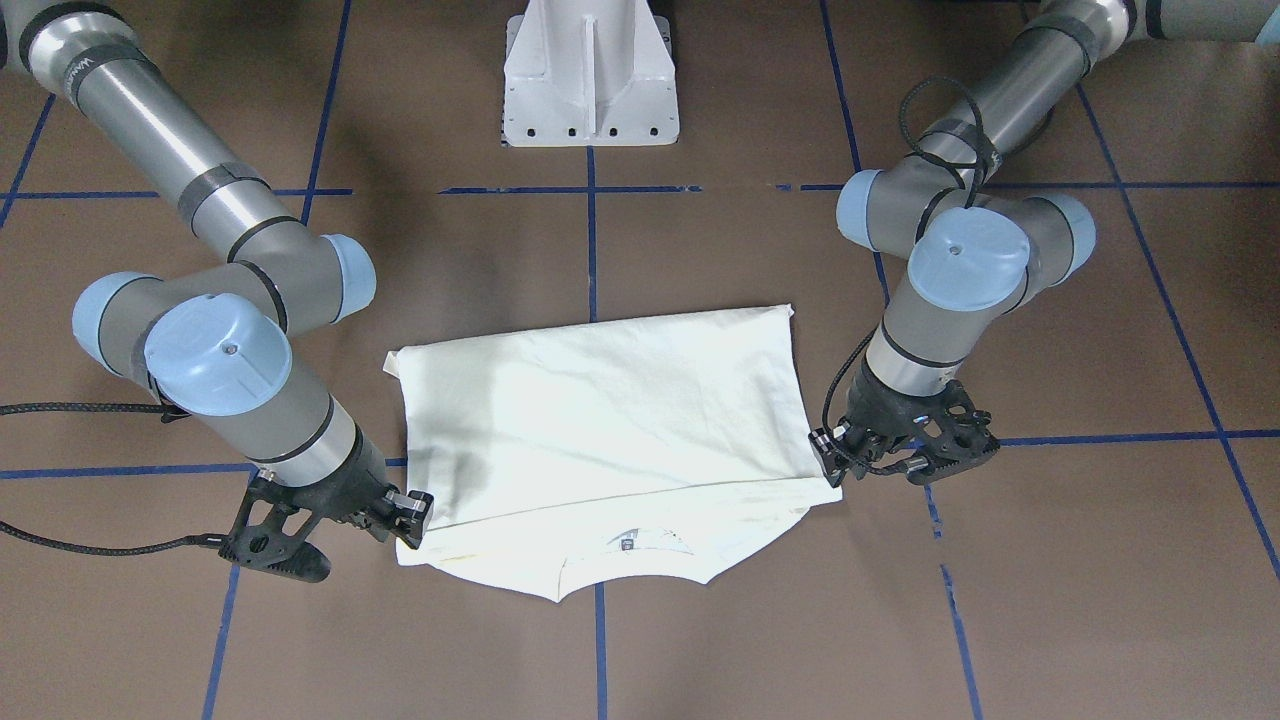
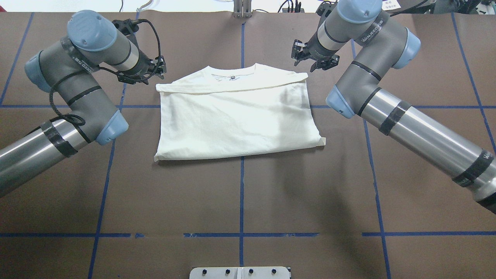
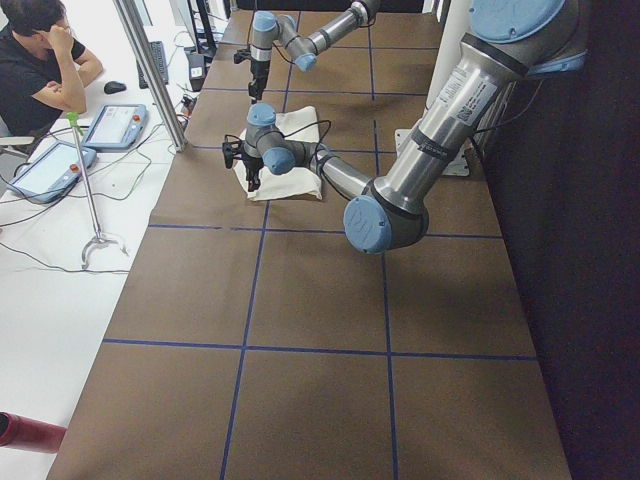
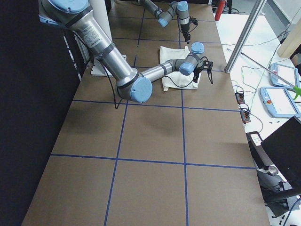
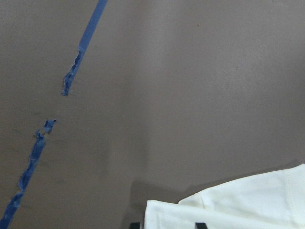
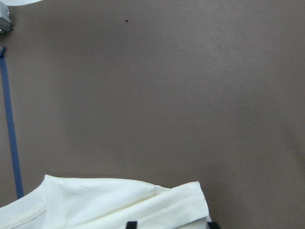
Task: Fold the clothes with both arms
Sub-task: 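Raise the left gripper while the right gripper moves to the shirt's side edge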
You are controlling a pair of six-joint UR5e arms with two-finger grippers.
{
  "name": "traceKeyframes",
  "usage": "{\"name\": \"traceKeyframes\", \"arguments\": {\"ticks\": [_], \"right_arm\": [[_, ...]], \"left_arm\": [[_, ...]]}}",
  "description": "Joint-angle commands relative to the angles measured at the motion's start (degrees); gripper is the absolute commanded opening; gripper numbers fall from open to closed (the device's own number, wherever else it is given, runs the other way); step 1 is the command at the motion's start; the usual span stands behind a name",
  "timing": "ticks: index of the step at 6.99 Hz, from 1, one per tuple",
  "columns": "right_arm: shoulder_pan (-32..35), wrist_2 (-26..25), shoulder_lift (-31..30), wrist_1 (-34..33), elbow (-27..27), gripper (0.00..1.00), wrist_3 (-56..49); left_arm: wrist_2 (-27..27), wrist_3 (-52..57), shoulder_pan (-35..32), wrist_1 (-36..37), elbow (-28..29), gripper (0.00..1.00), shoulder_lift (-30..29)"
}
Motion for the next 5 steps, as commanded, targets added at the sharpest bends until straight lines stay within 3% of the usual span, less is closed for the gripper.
{"name": "traceKeyframes", "arguments": {"ticks": [1,3,5], "right_arm": [[-2.87,0.56,-4.39,-3.99,10.66,1.0,0.77],[-4.46,0.82,-9.56,-5.25,18.32,1.0,0.51],[-4.37,1.43,-13.35,-5.61,20.73,1.0,-0.19]], "left_arm": [[-0.01,-0.25,-0.71,0.79,-2.97,1.0,0.61],[-0.1,-0.34,-1.59,7.26,-9.73,1.0,0.79],[-2.89,0.01,-1.86,8.79,-11.35,1.0,1.05]]}}
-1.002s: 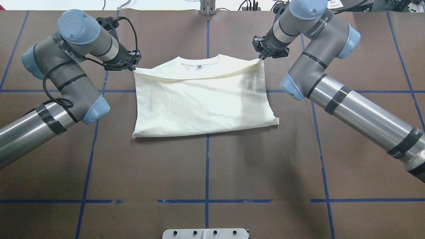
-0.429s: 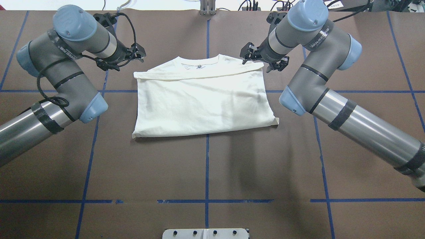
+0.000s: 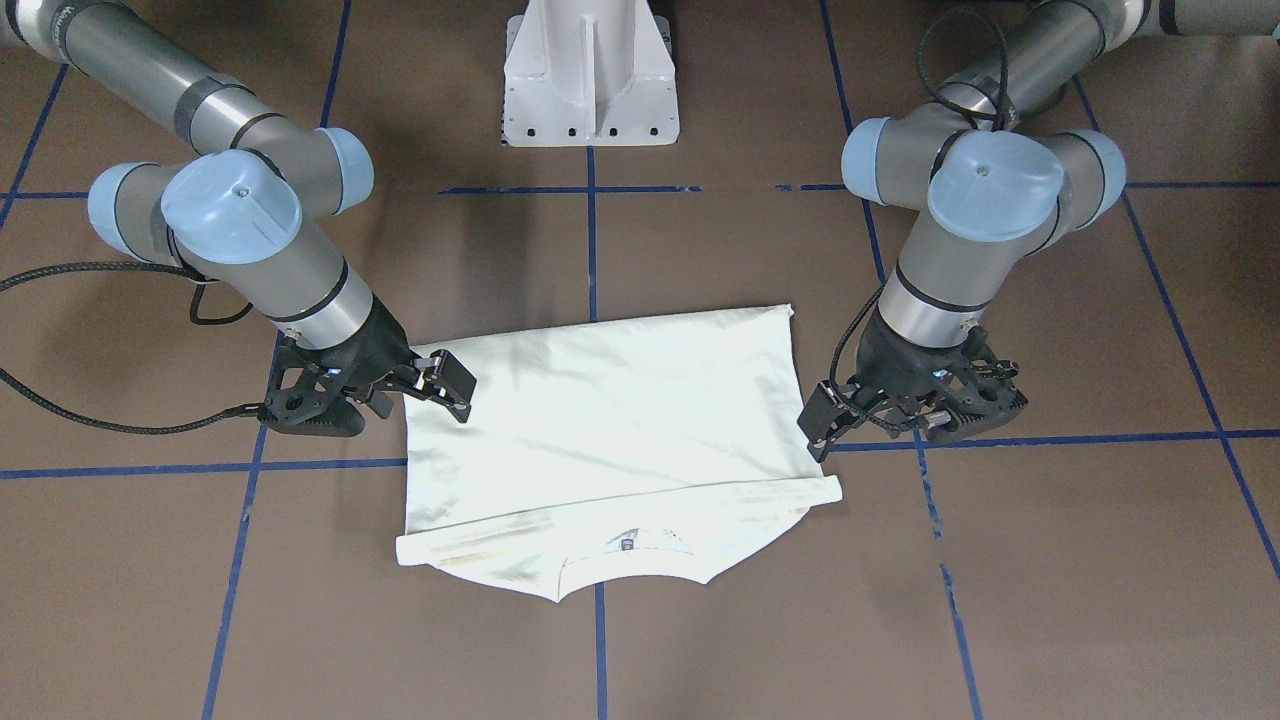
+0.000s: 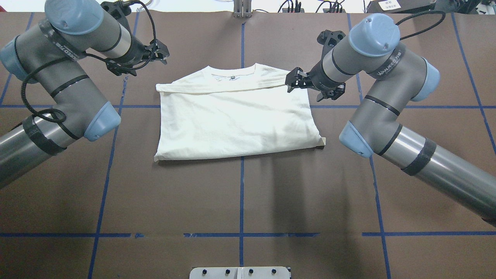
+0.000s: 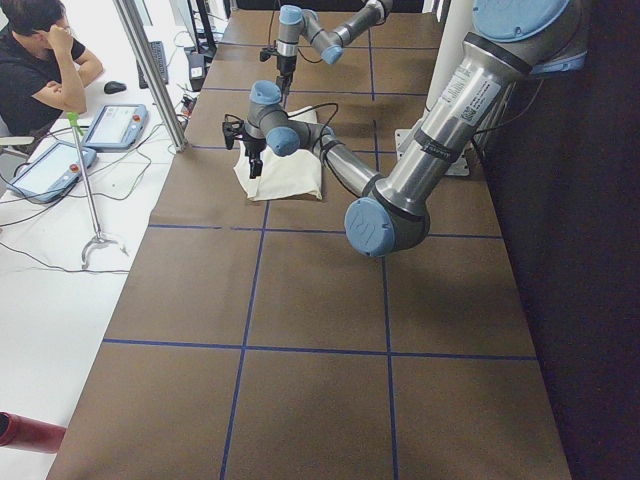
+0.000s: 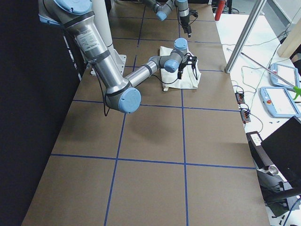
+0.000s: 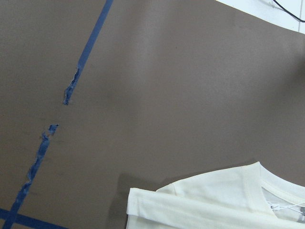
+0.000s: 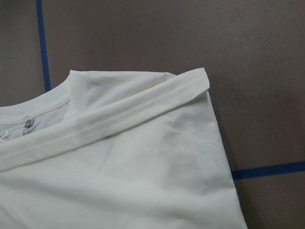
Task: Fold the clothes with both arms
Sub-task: 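Raise the left gripper while the right gripper moves to the shirt's side edge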
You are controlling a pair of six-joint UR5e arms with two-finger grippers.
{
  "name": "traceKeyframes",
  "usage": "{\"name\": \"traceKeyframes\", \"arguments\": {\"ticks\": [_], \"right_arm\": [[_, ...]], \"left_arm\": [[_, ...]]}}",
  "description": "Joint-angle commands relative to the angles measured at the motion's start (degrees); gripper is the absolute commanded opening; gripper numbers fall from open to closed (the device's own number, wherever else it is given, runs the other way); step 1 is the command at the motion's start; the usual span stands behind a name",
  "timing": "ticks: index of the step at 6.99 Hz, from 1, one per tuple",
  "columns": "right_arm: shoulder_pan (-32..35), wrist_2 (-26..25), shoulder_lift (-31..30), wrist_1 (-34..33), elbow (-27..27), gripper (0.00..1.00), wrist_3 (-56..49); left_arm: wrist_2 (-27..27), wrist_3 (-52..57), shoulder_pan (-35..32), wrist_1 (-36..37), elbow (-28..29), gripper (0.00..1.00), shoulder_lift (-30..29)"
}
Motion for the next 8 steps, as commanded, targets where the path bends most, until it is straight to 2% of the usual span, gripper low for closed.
{"name": "traceKeyframes", "arguments": {"ticks": [1,4,6,7,8], "right_arm": [[-0.79,-0.08,-3.94,-0.08,1.66,1.0,-0.37],[-6.31,-3.76,-6.05,-0.07,1.83,1.0,0.68],[-7.74,-3.6,-7.72,0.01,2.44,1.0,0.6],[-7.74,-3.07,-9.39,0.45,2.97,0.95,0.6],[-7.83,-2.89,-9.84,0.45,3.5,0.55,0.6]], "left_arm": [[-1.73,0.79,-0.1,0.48,-1.0,1.0,0.35],[-1.47,2.3,-0.01,1.09,-2.92,1.0,0.44],[-1.47,2.3,-0.01,1.01,-3.72,1.0,1.05],[-1.55,2.3,-0.01,1.18,-4.69,1.0,0.97],[-1.47,2.38,-0.01,1.18,-5.22,1.0,1.05]]}}
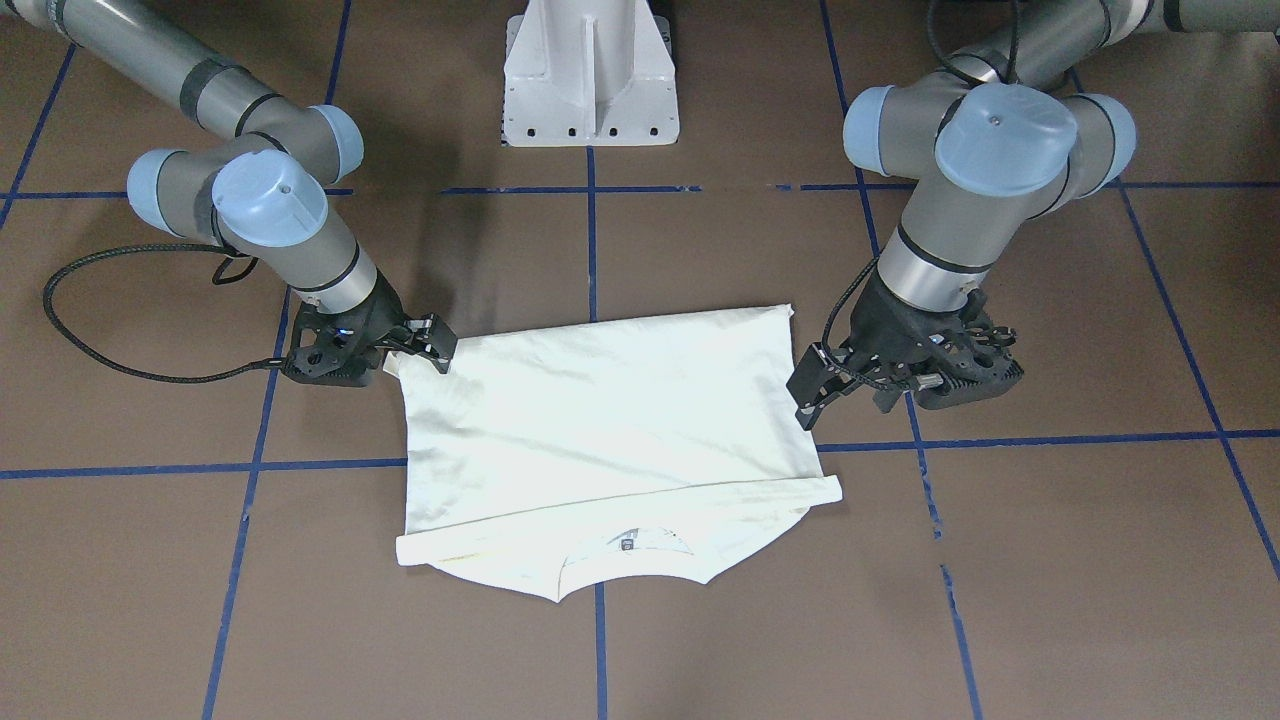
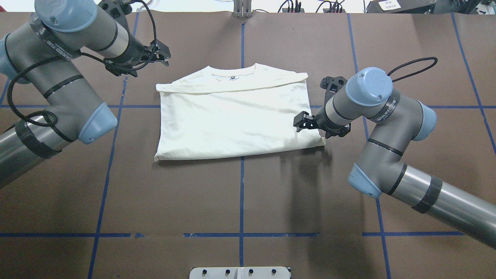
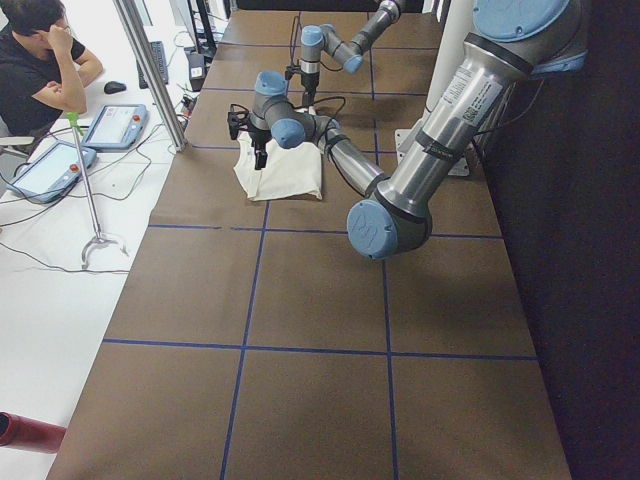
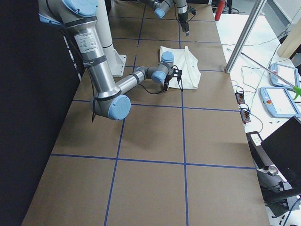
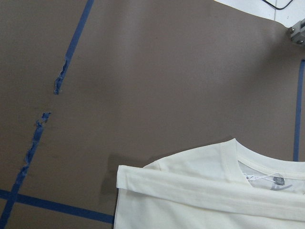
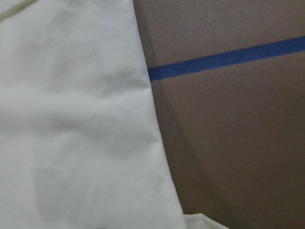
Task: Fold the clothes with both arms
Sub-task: 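Grasp the side edge with the right gripper and drag the shirt, rotating it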
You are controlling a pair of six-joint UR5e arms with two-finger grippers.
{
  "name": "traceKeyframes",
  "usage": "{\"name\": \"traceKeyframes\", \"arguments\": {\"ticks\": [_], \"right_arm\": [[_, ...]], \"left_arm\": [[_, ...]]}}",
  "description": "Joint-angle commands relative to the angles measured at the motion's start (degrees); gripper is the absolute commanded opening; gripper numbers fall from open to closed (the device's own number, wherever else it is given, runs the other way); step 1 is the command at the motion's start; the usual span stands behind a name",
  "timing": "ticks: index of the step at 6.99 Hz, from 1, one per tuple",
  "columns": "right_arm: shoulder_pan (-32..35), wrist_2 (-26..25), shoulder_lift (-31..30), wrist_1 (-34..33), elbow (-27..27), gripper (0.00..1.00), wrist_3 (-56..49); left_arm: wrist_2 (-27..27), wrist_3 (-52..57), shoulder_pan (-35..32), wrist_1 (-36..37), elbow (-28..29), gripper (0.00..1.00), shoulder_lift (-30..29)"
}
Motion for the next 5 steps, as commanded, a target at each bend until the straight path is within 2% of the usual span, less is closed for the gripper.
{"name": "traceKeyframes", "arguments": {"ticks": [1,2,5], "right_arm": [[-0.71,0.14,-1.44,0.15,1.19,0.11,-0.01],[-0.89,0.05,-1.44,0.15,1.8,0.0,-0.01],[-0.8,0.49,-2.49,0.15,3.9,0.0,-0.18]], "left_arm": [[0.13,0.07,-0.09,0.06,-0.83,1.0,0.19],[0.13,0.07,-0.09,0.06,-0.66,1.0,0.19],[0.3,0.07,0.0,-0.03,-0.31,1.0,0.19]]}}
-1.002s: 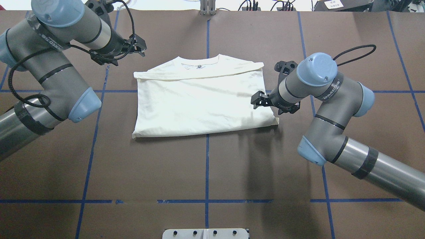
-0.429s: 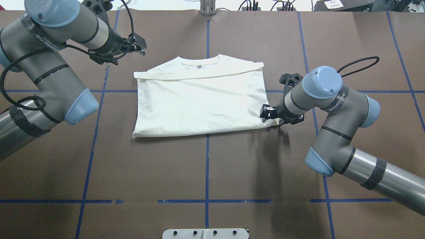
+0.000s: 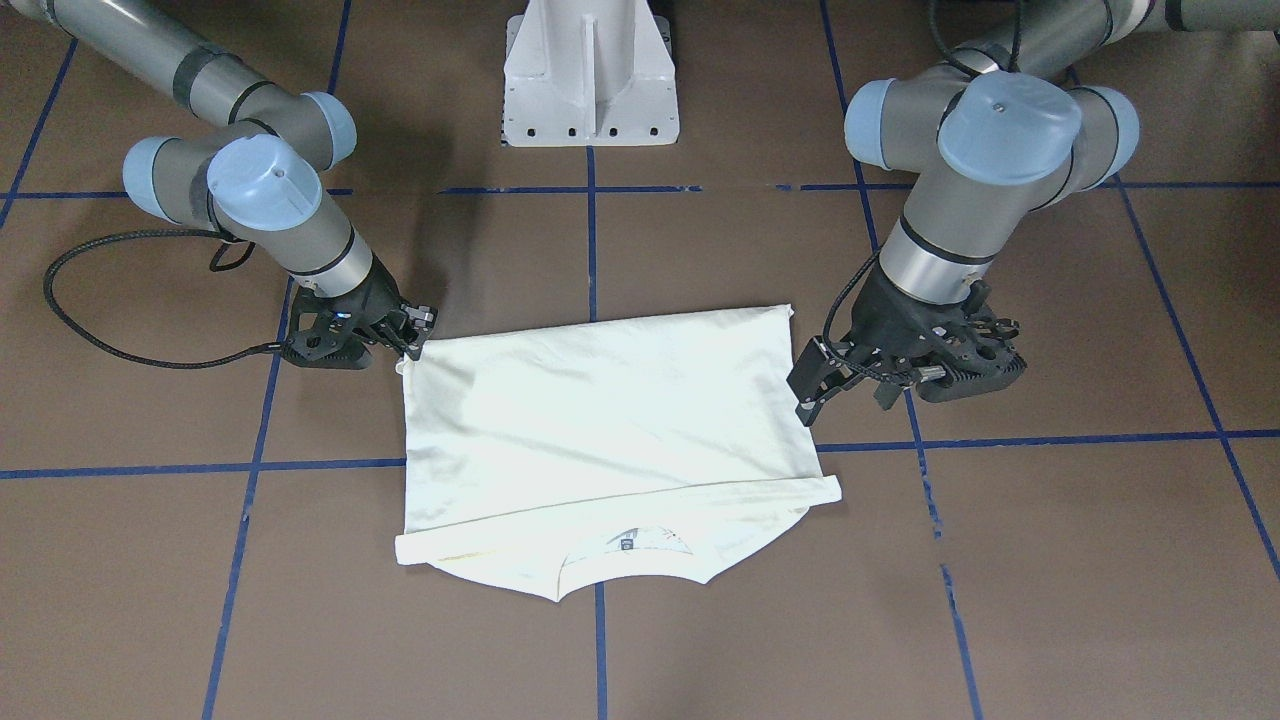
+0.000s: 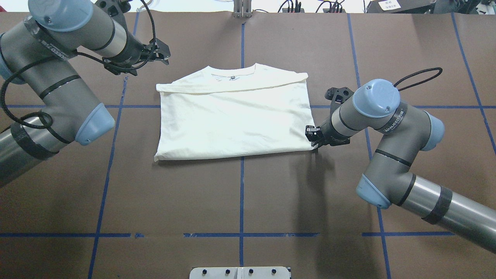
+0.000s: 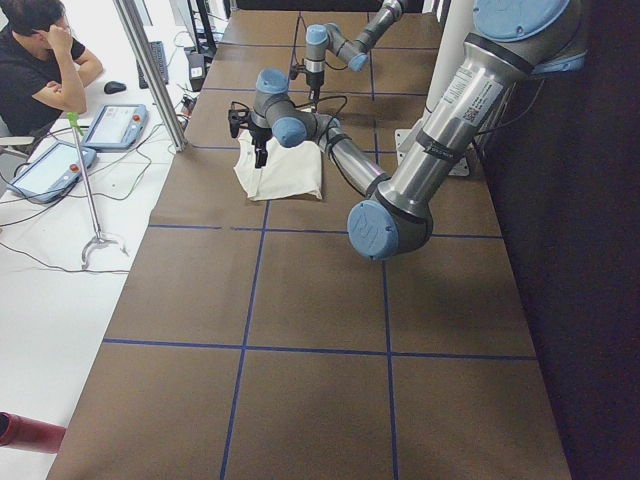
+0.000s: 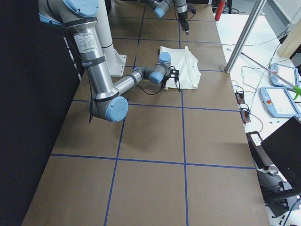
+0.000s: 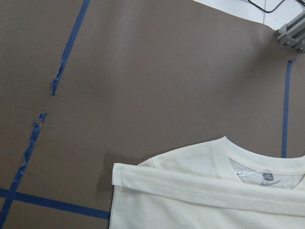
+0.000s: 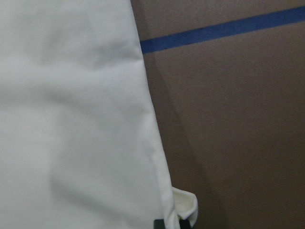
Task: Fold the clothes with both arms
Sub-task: 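Grasp the side edge with the right gripper and drag the shirt, rotating it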
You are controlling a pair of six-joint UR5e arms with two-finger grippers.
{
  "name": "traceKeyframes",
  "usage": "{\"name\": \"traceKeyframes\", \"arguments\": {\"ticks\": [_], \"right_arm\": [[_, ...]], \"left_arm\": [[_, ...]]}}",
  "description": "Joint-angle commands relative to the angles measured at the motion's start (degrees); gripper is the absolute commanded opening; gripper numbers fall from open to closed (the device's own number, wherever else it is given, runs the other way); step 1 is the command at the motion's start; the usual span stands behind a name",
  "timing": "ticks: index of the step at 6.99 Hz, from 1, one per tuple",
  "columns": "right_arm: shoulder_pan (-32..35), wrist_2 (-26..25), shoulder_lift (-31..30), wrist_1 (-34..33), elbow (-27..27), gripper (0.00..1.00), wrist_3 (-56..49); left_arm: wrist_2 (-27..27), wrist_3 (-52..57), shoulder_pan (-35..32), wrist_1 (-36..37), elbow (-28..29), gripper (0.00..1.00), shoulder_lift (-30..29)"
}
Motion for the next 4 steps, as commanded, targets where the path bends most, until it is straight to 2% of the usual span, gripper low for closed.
{"name": "traceKeyframes", "arguments": {"ticks": [1,2,4], "right_arm": [[-0.72,0.16,-3.91,-0.09,5.08,0.0,-0.1],[-2.82,-0.02,-9.42,-0.09,10.77,0.0,-0.01],[-11.66,-0.37,-23.3,-0.09,23.86,0.0,0.17]], "left_arm": [[0.04,-0.09,0.07,-0.03,0.08,1.0,-0.08],[0.04,-0.09,0.07,-0.03,0.08,1.0,-0.08],[-0.05,-0.09,0.16,-0.12,-0.01,1.0,-0.08]]}}
